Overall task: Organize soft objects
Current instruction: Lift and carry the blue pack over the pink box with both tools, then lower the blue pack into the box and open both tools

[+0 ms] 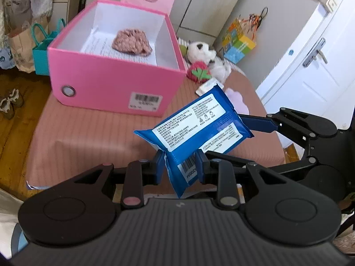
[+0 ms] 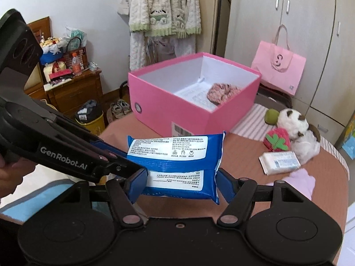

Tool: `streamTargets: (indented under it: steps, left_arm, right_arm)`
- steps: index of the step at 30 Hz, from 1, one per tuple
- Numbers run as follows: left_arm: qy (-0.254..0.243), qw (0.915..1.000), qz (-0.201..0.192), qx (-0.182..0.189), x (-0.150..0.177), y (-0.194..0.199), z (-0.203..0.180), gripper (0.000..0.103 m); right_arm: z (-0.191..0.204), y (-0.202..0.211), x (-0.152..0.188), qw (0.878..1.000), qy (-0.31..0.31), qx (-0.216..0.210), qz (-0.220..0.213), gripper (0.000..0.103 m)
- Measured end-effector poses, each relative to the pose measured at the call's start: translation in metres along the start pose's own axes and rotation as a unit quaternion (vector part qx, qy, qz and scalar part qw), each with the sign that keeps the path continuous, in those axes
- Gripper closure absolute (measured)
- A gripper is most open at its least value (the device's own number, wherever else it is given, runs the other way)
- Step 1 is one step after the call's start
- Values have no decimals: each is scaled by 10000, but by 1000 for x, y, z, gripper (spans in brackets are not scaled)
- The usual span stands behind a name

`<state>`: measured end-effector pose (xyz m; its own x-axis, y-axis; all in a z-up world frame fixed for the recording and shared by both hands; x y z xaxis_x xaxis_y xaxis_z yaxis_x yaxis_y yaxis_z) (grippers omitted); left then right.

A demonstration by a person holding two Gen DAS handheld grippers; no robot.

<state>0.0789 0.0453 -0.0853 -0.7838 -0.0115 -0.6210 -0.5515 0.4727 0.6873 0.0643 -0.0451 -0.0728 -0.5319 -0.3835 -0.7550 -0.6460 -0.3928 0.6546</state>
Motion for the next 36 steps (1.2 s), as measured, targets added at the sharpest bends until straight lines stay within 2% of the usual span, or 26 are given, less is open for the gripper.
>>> streamTargets:
  steps: [7, 13, 17, 20, 29, 33, 36]
  left_arm:
    - [104, 9998, 76, -120, -17, 28, 24, 76]
    - [-5, 9987, -387, -326, -58, 48, 37, 76]
    - [-123, 9973, -616, -386, -90, 48, 40, 76]
    - [-145, 9970, -677, -356, -113, 42, 45, 76]
    - [-306, 9963, -775, -232, -171, 4, 52, 75]
    - [-119, 9983, -551, -176, -188, -27, 67, 75]
    - [-44, 9992, -337, -227, -193, -48, 80, 75]
  right_arm:
    - [22, -2, -31, 9992, 107, -351, -151, 29]
    - [23, -9, -74, 9975, 109, -454, -533, 29]
    - [10, -16, -100, 9959, 5, -456, -778, 30]
    - [-2, -25, -116, 9952, -95, -438, -874, 32]
    - [-54, -54, -152, 9946, -391, -268, -920, 50]
    - [-75, -80, -159, 9957, -541, -186, -727, 61]
    - [-87, -102, -159, 9958, -710, -232, -524, 65]
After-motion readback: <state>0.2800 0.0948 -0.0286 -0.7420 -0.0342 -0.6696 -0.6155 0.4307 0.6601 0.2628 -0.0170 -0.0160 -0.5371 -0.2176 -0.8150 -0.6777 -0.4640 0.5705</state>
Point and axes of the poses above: each gripper's, at about its wrist camera, not at the fingertips, and y roughly against the way its jaws point, z to its left, x to its underside, the point moved 9 cm from there along -y, roughly the way its jaws point
